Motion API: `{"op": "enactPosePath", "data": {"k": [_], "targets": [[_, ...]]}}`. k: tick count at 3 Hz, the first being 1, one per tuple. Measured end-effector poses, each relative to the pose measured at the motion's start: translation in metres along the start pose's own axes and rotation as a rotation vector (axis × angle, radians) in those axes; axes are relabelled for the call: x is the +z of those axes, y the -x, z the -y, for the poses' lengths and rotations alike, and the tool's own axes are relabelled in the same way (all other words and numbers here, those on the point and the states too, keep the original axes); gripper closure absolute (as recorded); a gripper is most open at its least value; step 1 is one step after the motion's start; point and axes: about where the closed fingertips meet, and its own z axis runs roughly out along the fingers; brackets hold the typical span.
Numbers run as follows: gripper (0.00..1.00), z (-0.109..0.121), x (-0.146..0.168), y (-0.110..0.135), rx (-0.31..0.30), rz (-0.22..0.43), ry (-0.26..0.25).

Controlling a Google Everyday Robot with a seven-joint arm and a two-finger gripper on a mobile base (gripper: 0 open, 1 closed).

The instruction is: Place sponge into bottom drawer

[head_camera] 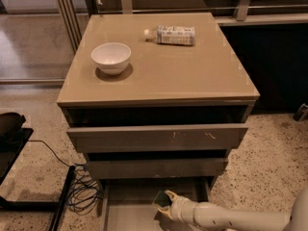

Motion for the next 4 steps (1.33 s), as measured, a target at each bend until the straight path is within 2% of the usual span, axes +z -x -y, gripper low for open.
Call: {"op": "enactPosePath", "data": {"k": [1, 2, 3, 4], "targets": [[1.0, -0.006, 0.033, -0.036, 0.029, -0.037, 0.008], [1.0, -0.015, 0.055, -0.068, 0.047, -0.057, 0.044], [1.0, -0.017, 0.066, -0.092, 0.083, -0.044, 0.075], [1.0, -0.014, 0.068, -0.109, 0.116, -0.027, 0.079]]}}
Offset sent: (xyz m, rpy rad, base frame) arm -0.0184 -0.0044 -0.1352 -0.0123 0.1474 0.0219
